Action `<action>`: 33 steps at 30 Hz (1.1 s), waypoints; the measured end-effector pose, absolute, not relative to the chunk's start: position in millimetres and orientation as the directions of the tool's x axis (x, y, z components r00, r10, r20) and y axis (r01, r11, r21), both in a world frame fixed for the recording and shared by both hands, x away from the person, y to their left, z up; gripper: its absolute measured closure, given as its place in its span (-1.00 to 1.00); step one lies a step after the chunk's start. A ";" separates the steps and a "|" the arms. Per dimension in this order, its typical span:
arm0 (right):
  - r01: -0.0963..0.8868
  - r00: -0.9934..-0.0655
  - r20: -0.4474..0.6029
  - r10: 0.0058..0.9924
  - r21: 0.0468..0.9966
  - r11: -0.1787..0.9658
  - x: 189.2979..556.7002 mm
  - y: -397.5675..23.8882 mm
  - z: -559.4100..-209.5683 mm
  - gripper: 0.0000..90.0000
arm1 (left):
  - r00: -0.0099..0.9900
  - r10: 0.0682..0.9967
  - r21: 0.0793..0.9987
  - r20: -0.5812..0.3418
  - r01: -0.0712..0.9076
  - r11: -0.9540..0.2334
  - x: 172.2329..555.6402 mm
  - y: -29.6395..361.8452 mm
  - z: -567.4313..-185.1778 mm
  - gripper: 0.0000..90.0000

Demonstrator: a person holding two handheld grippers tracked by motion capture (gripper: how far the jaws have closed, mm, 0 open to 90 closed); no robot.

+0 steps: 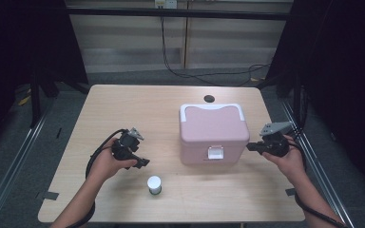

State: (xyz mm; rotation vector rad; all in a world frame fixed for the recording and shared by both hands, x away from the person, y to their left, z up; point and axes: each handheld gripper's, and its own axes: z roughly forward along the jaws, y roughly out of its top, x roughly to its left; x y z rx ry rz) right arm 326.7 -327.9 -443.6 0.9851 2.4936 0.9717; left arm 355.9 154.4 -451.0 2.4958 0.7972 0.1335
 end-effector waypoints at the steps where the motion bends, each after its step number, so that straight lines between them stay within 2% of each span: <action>1: 0.492 -0.725 -0.006 0.689 0.696 0.523 329.4 -326.3 -442.1 1.00 | 0.825 0.562 0.506 -0.061 0.511 -0.695 356.1 154.1 -450.7 -0.40; 9: 0.474 -0.720 0.013 0.694 0.740 0.478 337.4 -317.4 -436.9 1.00 | 0.835 0.547 0.528 -0.057 0.490 -0.694 355.1 151.6 -439.1 -0.44; 19: 0.452 -0.743 0.004 0.669 0.740 0.497 343.1 -291.7 -432.3 1.00 | 0.871 0.490 0.562 -0.043 0.427 -0.709 353.1 138.3 -432.3 -0.47; 33: 0.431 -0.758 0.009 0.652 0.758 0.490 351.3 -268.7 -429.3 1.00 | 0.887 0.460 0.599 -0.021 0.380 -0.704 352.7 132.2 -425.6 -0.47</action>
